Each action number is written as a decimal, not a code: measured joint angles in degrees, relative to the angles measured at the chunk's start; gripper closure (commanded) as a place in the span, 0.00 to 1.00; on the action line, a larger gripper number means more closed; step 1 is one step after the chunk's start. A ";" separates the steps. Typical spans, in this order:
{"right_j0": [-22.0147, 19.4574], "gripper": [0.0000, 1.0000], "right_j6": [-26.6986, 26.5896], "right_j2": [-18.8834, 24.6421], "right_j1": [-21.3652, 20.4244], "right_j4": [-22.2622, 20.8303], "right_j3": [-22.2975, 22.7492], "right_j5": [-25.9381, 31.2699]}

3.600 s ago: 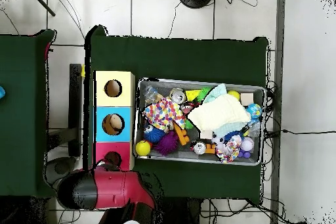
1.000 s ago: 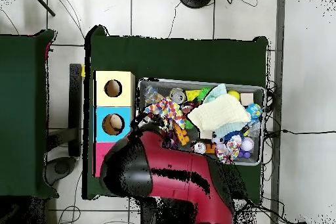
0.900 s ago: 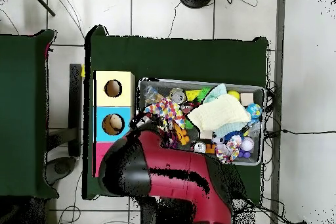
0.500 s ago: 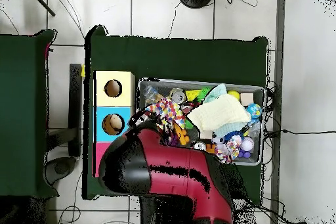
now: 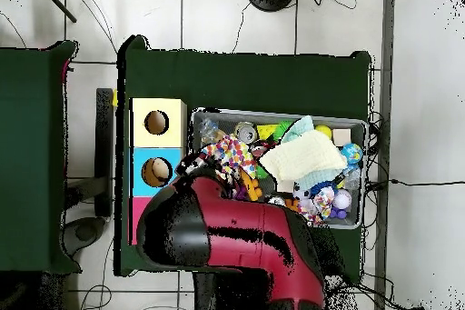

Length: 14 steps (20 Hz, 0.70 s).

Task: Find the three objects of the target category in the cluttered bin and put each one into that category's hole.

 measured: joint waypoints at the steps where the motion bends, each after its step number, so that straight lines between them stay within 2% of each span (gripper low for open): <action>1: -0.04 1.00 0.00 0.03 -0.04 0.00 0.00 0.05; 14: -0.52 1.00 0.00 1.52 -0.30 0.00 0.00 0.97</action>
